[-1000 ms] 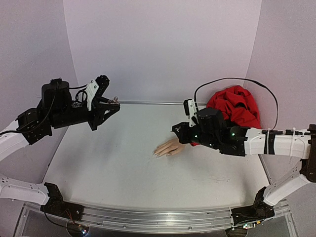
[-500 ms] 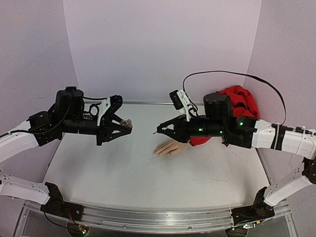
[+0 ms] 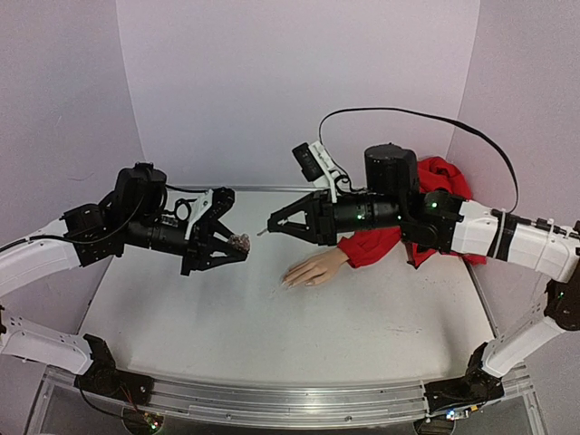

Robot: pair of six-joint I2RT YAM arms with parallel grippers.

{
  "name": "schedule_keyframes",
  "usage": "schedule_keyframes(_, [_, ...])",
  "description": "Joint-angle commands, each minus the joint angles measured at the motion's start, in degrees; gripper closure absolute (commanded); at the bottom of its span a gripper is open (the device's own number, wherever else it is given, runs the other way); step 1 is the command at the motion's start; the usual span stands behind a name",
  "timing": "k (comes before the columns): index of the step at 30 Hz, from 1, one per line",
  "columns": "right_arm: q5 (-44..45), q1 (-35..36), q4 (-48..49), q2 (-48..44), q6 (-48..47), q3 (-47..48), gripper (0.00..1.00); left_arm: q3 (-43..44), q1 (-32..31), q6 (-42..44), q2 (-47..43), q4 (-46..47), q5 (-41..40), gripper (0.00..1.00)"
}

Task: Paint the nails

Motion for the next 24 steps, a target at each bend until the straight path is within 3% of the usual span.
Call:
schedule_keyframes(1, [-3.6, 0.3, 1.2, 0.8, -0.1, 4.3, 1.00, 1.0, -0.1, 0.7, 0.3, 1.2, 1.5, 1.00])
schedule_keyframes(9, [-7.2, 0.7, 0.8, 2.6, -0.1, 5.4, 1.00, 1.4, -0.4, 0.9, 1.4, 0.8, 1.5, 1.00])
schedule_keyframes(24, [-1.6, 1.8, 0.5, 2.4, -1.4, 4.6, 1.00, 1.8, -0.7, 0.8, 2.0, 0.4, 1.6, 1.00])
